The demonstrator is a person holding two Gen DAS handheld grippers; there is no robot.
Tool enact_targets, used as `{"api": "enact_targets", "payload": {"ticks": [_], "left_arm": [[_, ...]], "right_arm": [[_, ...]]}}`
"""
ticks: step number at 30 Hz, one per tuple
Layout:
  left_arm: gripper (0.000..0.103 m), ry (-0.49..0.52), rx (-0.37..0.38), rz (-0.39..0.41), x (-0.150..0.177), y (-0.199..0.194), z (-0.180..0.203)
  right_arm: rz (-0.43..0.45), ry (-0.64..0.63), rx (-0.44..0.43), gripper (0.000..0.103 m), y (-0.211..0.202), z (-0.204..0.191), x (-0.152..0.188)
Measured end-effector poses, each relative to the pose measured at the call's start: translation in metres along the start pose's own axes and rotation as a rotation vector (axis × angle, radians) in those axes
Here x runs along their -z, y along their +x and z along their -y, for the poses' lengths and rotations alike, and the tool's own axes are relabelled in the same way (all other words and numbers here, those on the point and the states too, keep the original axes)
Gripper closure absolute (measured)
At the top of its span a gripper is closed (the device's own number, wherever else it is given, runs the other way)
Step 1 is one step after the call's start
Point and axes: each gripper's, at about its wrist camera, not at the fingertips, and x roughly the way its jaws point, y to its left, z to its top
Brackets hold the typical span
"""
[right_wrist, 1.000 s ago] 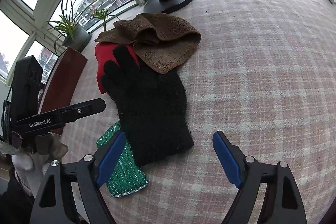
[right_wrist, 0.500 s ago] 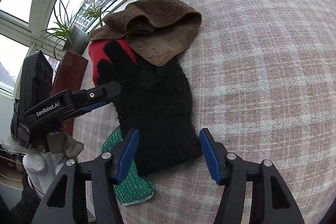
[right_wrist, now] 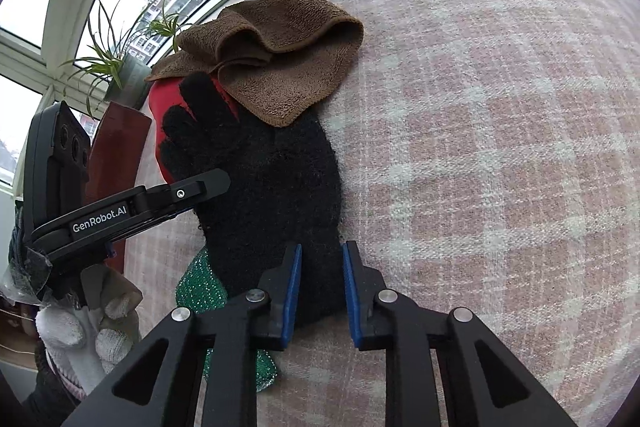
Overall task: Organize soft objects
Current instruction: 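Close the right gripper on the black glove while the left gripper also grips it, then lift the black glove with both grippers and carry it over the box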
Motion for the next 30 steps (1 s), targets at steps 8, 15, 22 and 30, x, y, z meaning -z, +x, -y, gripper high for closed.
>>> {"api": "enact_targets", "payload": {"ticks": [8,15,22,30], "left_arm": [[0.094,0.047,0.033,0.035,0.005,-0.019,0.009],[0.096,0.091,0.048,0.061,0.008,-0.032,0.022],[0.096,0.127,0.074,0.084,0.016,-0.055,0.028],[0.096,0.177,0.081,0.145,0.014,-0.091,0.036]], "right_arm": [[0.033,-0.05,0.024,0.092,-0.015,-0.014,0.002],[0.074,-0.081,0.035,0.092,-0.035,-0.023,0.007],[0.116,-0.119,0.063,0.092,-0.06,-0.032,0.018],[0.168,-0.16,0.061,0.092,-0.084,-0.054,0.02]]}}
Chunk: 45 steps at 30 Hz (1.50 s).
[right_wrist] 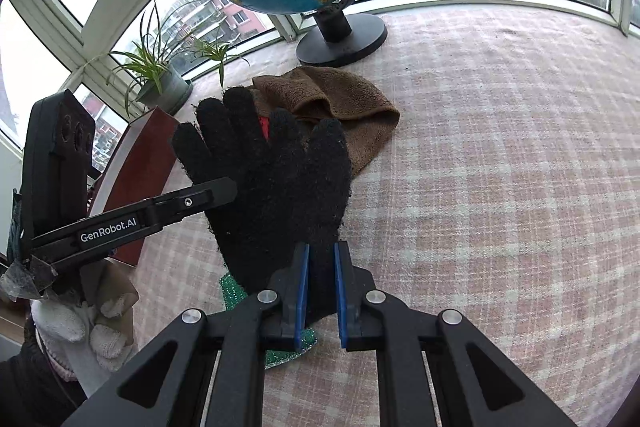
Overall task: Organize soft objects
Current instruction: 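Lift the black glove with both grippers and carry it over the box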
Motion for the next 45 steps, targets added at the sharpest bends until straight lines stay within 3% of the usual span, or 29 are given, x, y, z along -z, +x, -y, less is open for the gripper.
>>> {"api": "enact_targets", "payload": {"ticks": [9,24,39,45], "left_arm": [[0.096,-0.007,-0.014,0.075,-0.009,-0.048,-0.027],[0.096,-0.089,-0.101,0.211,-0.01,-0.147,-0.128],[0.096,-0.145,-0.232,0.23,0.0,-0.223,-0.253],[0.096,-0.166,-0.276,0.228,0.002,-0.238,-0.29]], "right_arm": [[0.041,-0.103,-0.014,0.092,-0.011,-0.059,-0.018],[0.059,-0.281,-0.078,0.092,0.025,-0.206,-0.047],[0.015,-0.393,-0.149,0.092,0.093,-0.346,-0.057],[-0.02,-0.396,-0.161,0.092,0.122,-0.382,-0.059]]}}
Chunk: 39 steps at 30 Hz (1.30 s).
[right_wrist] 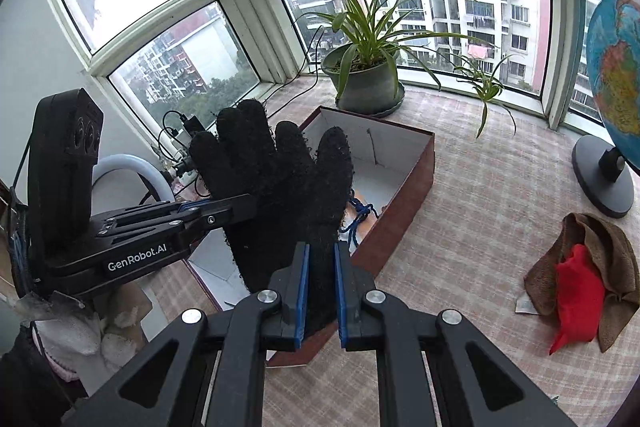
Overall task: Organize soft objects
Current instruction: 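Lift the black glove with both grippers and carry it over the box, then open both grippers to drop the black glove into the box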
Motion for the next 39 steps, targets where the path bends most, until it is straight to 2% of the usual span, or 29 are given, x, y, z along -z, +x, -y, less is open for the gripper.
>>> {"api": "enact_targets", "payload": {"ticks": [6,8,10,11,12,14,18,28,39], "left_arm": [[0.096,-0.014,-0.017,-0.027,-0.002,0.007,-0.027],[0.08,-0.006,-0.02,-0.036,-0.002,0.009,-0.031],[0.027,0.014,-0.089,0.008,-0.003,0.005,-0.034],[0.021,0.03,-0.123,0.05,-0.003,0.001,-0.036],[0.02,0.049,-0.146,0.078,-0.002,-0.003,-0.036],[0.019,0.076,-0.155,0.074,-0.002,-0.004,-0.037],[0.019,0.1,-0.178,0.045,-0.001,0.001,-0.038],[0.019,0.058,-0.14,-0.016,0.007,0.016,-0.036],[0.019,0.042,-0.108,-0.025,0.014,0.018,-0.015]], "right_arm": [[-0.032,0.004,0.003,0.092,0.026,-0.014,-0.006],[-0.039,-0.006,0.006,0.091,0.033,-0.017,-0.006],[-0.039,-0.041,-0.001,0.084,0.036,-0.023,-0.007],[-0.032,-0.057,0.011,0.066,0.037,-0.025,-0.006],[-0.022,-0.068,0.031,0.039,0.036,-0.026,-0.006],[0.024,-0.077,0.058,0.023,0.03,-0.026,-0.004],[0.024,-0.077,0.091,0.02,0.027,-0.018,-0.004],[0.018,-0.002,0.12,0.02,0.019,0.012,0.007],[0.045,0.054,0.142,0.02,-0.009,0.042,0.027]]}}
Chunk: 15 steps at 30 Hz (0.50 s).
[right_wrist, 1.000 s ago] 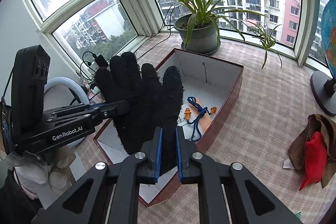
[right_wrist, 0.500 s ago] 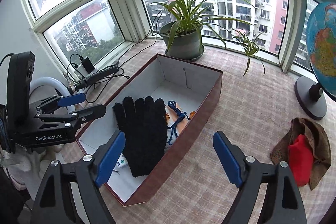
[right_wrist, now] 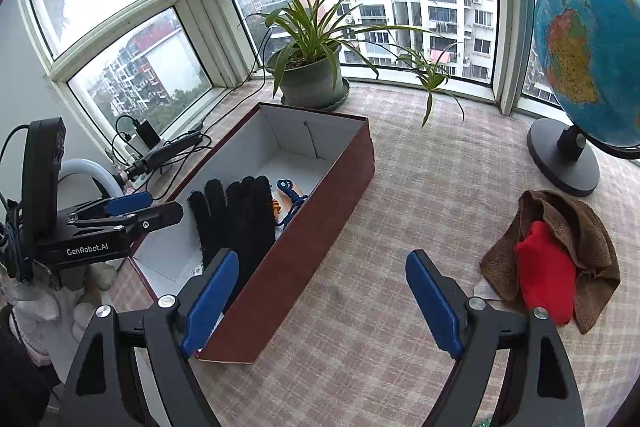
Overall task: Organize soft objects
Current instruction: 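Open both grippers to drop the black glove into the box, then move both grippers from the box toward the brown towel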
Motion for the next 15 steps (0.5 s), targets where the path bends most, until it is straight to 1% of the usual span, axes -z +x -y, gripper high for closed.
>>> {"api": "enact_targets", "payload": {"ticks": [7,15], "left_arm": [[0.019,0.01,0.035,0.001,0.004,-0.001,0.028],[0.019,0.029,0.104,-0.021,0.008,0.008,0.069]], "right_arm": [[0.018,0.056,0.028,0.02,-0.024,0.041,0.016],[0.05,0.146,0.077,0.02,-0.066,0.107,0.046]]}}
